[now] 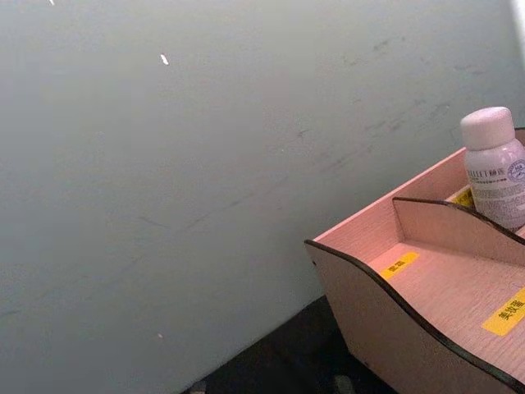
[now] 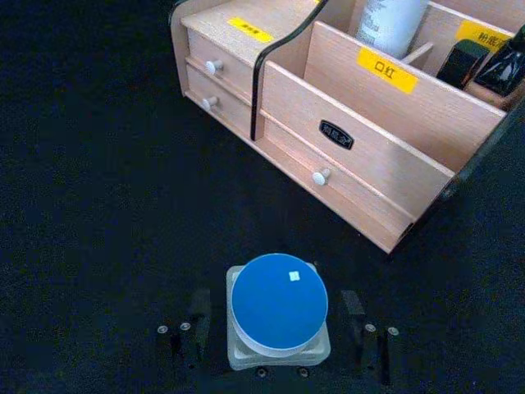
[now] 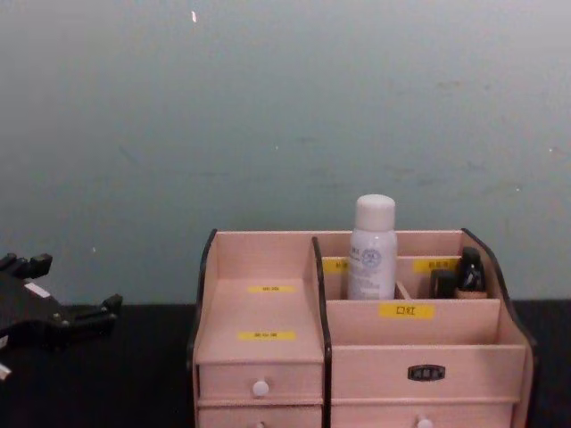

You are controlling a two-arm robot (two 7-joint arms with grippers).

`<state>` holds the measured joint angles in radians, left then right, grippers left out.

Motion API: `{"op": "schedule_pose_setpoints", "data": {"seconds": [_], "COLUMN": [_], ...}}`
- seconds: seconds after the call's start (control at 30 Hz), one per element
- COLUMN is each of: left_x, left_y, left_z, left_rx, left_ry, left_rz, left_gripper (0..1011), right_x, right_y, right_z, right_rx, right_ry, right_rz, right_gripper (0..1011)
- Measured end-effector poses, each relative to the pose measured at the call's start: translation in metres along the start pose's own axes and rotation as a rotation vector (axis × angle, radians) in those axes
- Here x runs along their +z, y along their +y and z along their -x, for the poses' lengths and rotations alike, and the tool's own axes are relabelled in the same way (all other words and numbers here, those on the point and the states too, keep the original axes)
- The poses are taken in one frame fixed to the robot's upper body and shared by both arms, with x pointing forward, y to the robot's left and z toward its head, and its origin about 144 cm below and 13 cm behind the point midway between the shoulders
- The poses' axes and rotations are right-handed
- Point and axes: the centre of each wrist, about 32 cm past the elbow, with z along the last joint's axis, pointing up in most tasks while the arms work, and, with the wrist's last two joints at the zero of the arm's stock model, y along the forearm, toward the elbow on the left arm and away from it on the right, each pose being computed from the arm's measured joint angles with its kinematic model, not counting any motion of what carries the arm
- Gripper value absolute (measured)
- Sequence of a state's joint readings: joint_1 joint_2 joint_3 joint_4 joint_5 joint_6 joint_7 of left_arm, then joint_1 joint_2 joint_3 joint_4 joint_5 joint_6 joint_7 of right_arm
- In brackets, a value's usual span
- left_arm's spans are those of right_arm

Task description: Pick up the facial cleanser and watermelon frost from the table and place them into the tiered storage box.

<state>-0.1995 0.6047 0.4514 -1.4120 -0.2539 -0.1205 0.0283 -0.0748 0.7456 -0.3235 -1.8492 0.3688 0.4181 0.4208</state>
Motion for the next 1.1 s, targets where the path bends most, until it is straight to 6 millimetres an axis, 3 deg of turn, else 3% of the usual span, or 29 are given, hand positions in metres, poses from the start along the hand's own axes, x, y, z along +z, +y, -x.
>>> {"op": "schedule_pose_setpoints", "data": {"seconds": [0.63,0.93,1.1], "left_x": [0.0000,0.0000,0.0000], "left_y": [0.0000,0.0000,0.0000], "left_z": [0.0000,0.0000,0.0000], "left_rx": [0.000,0.000,0.000], "left_ry": [0.000,0.000,0.000], "left_rz": [0.000,0.000,0.000], "left_gripper": [1001,1001,1001], "right_x": [-0.0007,-0.0006,-0.0006], "right_y": [0.0003,0.0001,0.0001], "right_z": [0.0005,0.0003,0.0002], "right_rx": [0.001,0.000,0.000], "right_ry": [0.001,0.001,0.001], "right_rz": [0.010,0.008,0.007], "right_gripper": [995,762,705]}}
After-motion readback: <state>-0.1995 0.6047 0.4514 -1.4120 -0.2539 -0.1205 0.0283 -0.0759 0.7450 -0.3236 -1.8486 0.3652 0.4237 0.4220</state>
